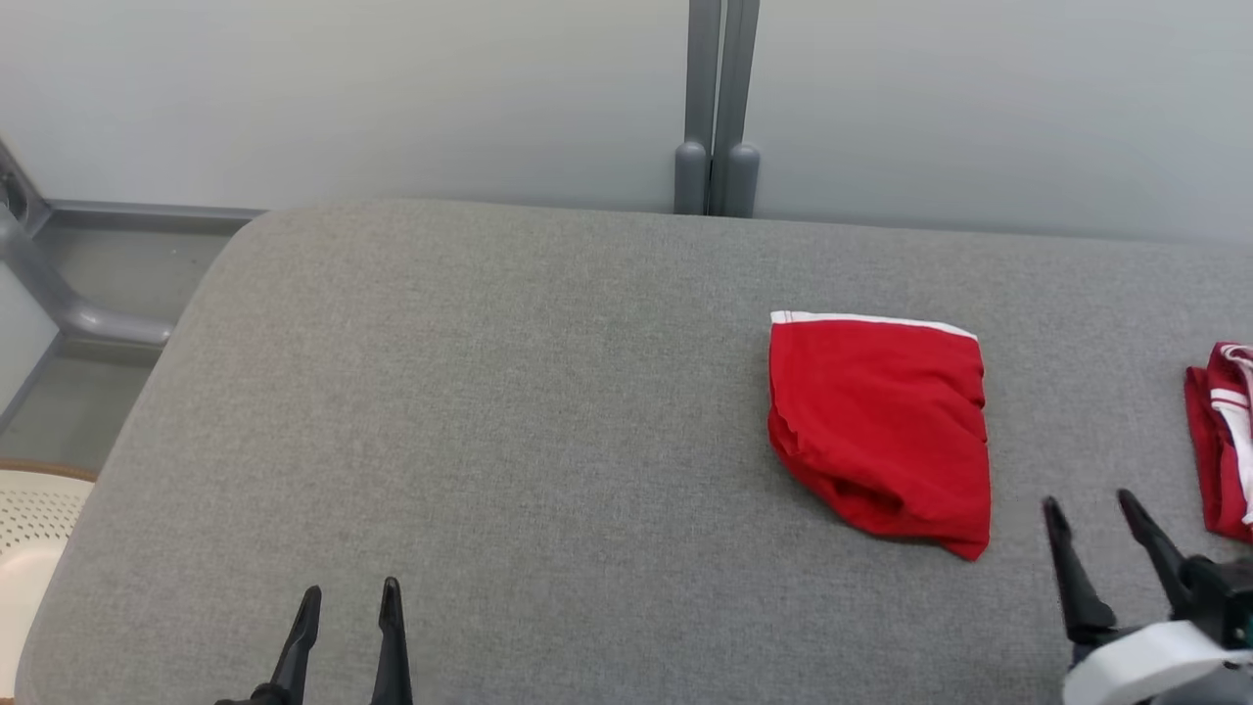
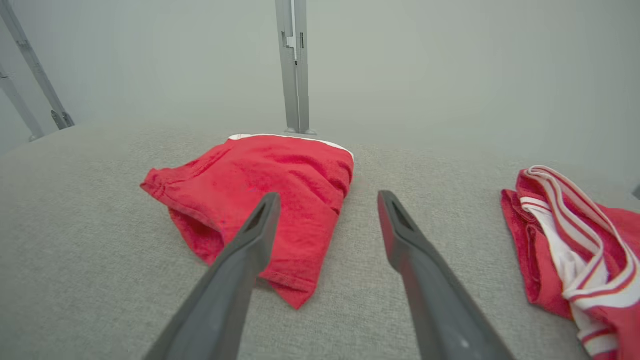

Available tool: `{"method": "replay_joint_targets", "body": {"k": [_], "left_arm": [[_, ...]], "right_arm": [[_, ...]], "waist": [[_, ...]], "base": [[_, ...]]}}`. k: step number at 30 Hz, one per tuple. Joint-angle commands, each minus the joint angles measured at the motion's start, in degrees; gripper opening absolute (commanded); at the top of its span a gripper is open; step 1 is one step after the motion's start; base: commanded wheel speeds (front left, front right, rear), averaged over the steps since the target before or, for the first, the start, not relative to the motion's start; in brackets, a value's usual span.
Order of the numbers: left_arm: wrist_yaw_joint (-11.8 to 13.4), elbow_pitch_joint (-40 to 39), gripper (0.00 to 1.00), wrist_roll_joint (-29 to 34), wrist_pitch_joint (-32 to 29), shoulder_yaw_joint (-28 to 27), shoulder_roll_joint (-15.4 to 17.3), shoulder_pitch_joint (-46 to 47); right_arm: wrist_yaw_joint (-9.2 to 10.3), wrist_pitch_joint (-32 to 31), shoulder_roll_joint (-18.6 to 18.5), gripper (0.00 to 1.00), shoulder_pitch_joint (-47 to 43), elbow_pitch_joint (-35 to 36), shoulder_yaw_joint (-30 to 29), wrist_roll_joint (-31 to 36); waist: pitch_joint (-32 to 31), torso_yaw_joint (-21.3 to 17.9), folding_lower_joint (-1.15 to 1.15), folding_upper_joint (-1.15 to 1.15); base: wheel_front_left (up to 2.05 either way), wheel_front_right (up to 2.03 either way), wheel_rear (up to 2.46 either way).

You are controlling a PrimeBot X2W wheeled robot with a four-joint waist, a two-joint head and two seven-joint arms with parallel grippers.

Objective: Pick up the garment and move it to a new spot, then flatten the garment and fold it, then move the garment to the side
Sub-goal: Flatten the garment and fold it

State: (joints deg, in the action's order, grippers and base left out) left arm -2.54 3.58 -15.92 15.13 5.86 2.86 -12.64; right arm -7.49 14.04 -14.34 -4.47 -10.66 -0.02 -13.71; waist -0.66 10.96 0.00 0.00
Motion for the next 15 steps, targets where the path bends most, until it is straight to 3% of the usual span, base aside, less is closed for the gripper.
{"method": "replay_joint_targets", "body": {"k": [1, 6, 15], "left_arm": [[-0.5, -0.1, 1.0, 0.8, 0.0, -0.5, 0.1, -1.1], [-1.6, 0.0, 1.0, 2.5, 0.0, -2.1, 0.1, -1.8], [-2.6, -0.5, 1.0, 4.0, 0.0, -3.6, 0.1, -2.5]], "right_arm": [[0.0, 0.8, 0.1, 1.0, -1.3, -1.3, -2.1, 0.5], [0.0, 1.1, 2.7, 1.0, -4.7, 0.2, -9.3, 3.7], [0.0, 1.2, 5.3, 1.0, -7.3, 1.5, -11.2, 6.4]], "waist": [[-2.5, -0.4, 0.0, 0.0], [-3.4, 0.3, 0.0, 0.0], [-3.6, -0.2, 0.0, 0.0]], "base": [[0.0, 0.0, 0.0], [0.0, 0.0, 0.0], [0.0, 0.0, 0.0]]}}
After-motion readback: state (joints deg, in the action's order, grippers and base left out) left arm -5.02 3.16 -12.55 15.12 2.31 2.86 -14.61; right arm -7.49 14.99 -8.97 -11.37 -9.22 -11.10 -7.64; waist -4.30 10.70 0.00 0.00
